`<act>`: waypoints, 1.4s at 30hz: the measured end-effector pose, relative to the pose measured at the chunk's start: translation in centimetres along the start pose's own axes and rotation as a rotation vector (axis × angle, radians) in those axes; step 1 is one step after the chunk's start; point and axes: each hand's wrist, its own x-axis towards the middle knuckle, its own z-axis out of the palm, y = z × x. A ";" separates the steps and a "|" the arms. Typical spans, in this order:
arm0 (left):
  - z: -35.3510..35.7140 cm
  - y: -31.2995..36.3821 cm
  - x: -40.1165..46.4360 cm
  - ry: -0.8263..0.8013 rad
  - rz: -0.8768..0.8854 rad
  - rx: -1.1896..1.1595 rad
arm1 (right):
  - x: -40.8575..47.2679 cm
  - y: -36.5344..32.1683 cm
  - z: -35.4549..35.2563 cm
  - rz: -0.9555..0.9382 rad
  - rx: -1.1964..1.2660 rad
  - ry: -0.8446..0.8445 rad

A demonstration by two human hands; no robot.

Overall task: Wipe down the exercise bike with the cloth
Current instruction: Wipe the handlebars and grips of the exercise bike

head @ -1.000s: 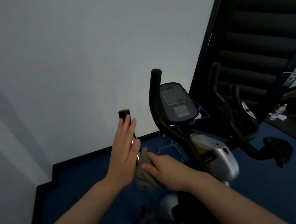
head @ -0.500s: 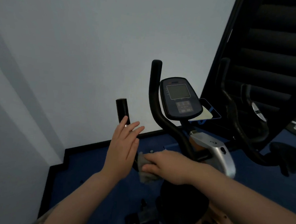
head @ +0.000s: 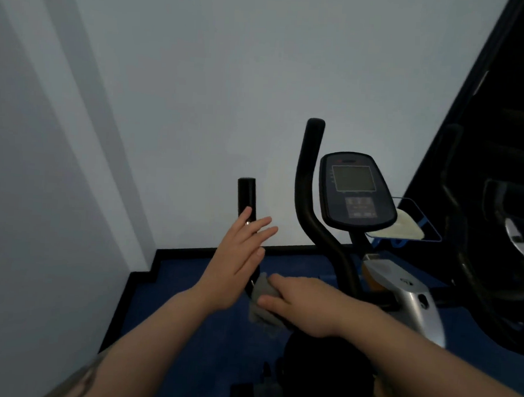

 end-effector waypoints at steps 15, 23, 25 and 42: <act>-4.7 -1.1 3.0 -0.344 -0.131 0.231 | 0.7 -1.2 0.3 0.165 0.134 0.038; -5.2 -3.5 1.4 -0.164 0.124 -0.039 | 2.8 -2.8 1.1 0.294 0.423 0.276; -5.4 -4.1 1.7 -0.145 0.141 -0.047 | 3.2 -3.1 0.8 0.321 0.466 0.263; -5.8 -4.8 4.2 -0.069 0.035 -0.477 | 11.5 -3.7 -5.0 0.081 0.796 0.775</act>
